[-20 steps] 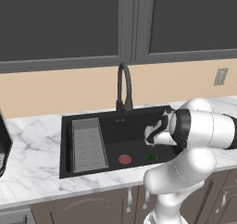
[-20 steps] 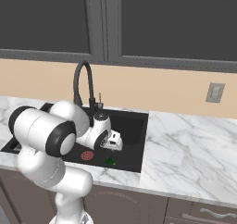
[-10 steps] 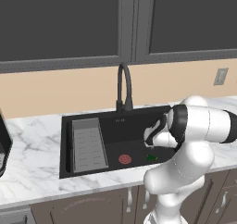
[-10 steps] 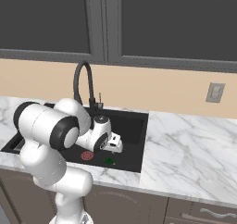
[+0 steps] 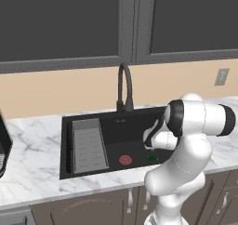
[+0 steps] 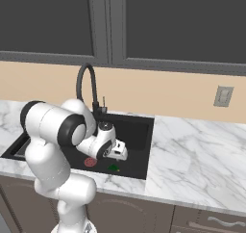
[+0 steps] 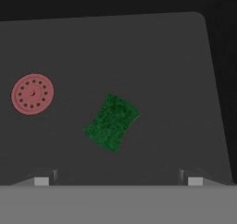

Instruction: Pick up the sponge and sponge from the sink, and place them back in the cabinet, and close the cabinet doors.

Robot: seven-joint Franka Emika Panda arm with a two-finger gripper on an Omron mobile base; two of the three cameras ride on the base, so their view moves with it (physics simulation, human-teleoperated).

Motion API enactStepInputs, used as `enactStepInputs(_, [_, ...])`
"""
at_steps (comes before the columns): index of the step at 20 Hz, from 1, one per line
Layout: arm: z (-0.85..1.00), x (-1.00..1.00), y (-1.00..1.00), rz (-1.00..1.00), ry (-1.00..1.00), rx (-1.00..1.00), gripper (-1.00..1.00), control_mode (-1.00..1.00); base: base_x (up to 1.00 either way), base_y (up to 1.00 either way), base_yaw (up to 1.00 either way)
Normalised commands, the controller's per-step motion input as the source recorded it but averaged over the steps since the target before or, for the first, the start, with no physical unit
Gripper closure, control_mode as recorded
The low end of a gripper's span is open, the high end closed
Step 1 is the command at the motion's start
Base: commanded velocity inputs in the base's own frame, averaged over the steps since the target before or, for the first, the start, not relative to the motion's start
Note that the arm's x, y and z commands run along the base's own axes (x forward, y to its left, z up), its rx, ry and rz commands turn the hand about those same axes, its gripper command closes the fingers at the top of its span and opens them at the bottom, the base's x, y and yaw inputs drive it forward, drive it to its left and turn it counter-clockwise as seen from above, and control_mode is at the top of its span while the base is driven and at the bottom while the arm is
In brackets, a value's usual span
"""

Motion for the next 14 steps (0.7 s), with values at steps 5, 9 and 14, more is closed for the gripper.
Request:
enactStepInputs(5, [-0.11, 0.04, 0.00, 0.00, 0.00, 0.00, -1.00, -1.00, 0.00, 0.00, 0.00])
enactStepInputs(9, [-0.08, 0.02, 0.02, 0.00, 0.00, 0.00, -1.00, -1.00, 0.00, 0.00, 0.00])
enactStepInputs(14, [-0.08, 0.02, 0.09, 0.00, 0.00, 0.00, -1.00, -1.00, 0.00, 0.00, 0.00])
